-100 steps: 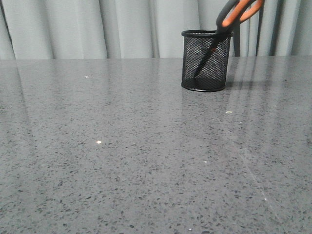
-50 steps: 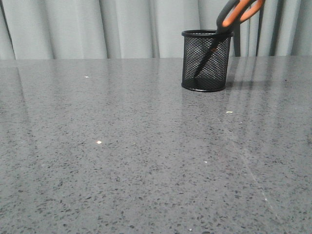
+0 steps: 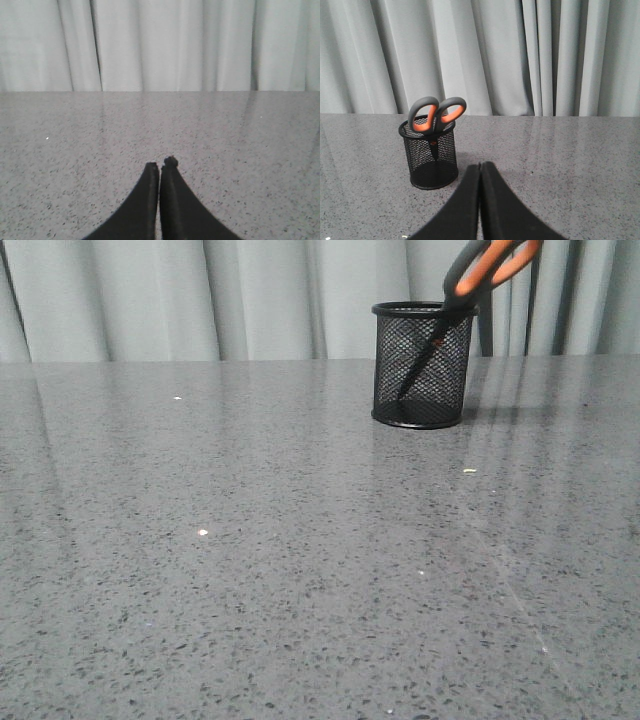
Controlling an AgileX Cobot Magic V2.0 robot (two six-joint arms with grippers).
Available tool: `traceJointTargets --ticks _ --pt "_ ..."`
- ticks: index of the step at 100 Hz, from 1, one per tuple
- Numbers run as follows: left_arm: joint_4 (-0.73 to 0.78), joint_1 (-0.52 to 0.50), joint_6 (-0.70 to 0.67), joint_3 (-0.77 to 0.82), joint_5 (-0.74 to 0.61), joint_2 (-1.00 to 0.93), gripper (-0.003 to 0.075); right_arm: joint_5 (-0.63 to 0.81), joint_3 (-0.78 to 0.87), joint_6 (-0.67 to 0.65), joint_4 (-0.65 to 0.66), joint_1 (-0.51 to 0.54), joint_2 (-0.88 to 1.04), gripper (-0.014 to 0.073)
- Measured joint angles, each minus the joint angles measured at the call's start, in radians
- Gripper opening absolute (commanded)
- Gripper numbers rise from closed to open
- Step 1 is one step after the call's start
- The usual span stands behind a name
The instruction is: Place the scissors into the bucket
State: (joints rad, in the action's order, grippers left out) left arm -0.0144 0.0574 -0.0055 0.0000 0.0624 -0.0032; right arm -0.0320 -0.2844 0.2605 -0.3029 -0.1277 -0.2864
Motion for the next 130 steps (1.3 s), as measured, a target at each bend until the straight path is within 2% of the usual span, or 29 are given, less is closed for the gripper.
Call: traceJointTargets --ticks 96,104,116,130 --pt "0.0 -0.007 -0.002 0.0 0.026 0.0 -0.002 0.0 0.002 0.0 0.003 0.0 0.0 -0.0046" --pt "0.0 -0.007 -0.002 0.0 0.026 0.0 -0.002 0.003 0.02 -0.02 0.063 0.0 0.0 -0.0046" --pt "0.0 -0.007 -0.002 0.0 0.026 0.0 -0.002 -0.013 0.084 -0.156 0.212 0.02 0.023 -0.0046" --pt "0.0 -0.007 -0.004 0.0 0.026 0.0 -0.002 -0.051 0.177 -0.215 0.281 0.051 0.13 -0.0046"
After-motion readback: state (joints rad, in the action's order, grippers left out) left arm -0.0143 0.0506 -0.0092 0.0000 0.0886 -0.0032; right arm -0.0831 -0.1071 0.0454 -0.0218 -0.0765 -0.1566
